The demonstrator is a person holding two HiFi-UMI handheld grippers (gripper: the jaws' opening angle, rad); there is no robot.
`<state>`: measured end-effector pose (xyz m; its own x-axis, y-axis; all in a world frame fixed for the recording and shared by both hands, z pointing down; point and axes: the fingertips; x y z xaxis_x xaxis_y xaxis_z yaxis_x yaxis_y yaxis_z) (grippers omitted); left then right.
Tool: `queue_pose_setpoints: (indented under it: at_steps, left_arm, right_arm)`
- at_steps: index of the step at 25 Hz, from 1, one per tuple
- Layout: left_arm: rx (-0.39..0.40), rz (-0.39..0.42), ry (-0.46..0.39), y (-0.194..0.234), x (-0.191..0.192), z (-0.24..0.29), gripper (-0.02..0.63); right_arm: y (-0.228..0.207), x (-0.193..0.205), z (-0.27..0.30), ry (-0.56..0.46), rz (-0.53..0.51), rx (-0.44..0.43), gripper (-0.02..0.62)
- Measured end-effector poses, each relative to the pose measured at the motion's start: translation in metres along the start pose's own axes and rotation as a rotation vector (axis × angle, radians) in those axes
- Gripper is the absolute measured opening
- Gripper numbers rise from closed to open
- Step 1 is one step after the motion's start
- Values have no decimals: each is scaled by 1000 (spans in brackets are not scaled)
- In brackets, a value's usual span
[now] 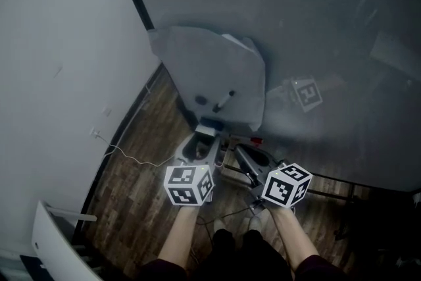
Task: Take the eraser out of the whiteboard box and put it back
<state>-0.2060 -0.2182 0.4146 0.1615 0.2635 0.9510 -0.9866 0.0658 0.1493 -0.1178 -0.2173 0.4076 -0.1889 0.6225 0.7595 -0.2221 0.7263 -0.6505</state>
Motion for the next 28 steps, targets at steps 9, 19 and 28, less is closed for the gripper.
queue_pose_setpoints:
  at_steps: [9, 19, 28]
  left_arm:
    - [28, 35, -89, -13, -43, -36, 235]
    - [42, 94, -210, -23, -92, -77, 235]
    - [43, 131, -293, -29, -126, -103, 235]
  right_arm:
    - [34, -24, -1, -30, -75, -48, 3]
    - [77, -54, 1, -76, -185, -116, 3]
    - [105, -71, 1, -107, -270, -151, 3]
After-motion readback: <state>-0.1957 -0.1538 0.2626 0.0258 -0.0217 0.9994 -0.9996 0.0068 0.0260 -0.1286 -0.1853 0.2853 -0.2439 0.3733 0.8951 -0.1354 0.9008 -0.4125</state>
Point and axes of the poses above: the fingertips, and each gripper's own axes: z forward along the fingers, y to its left, x out of its underside
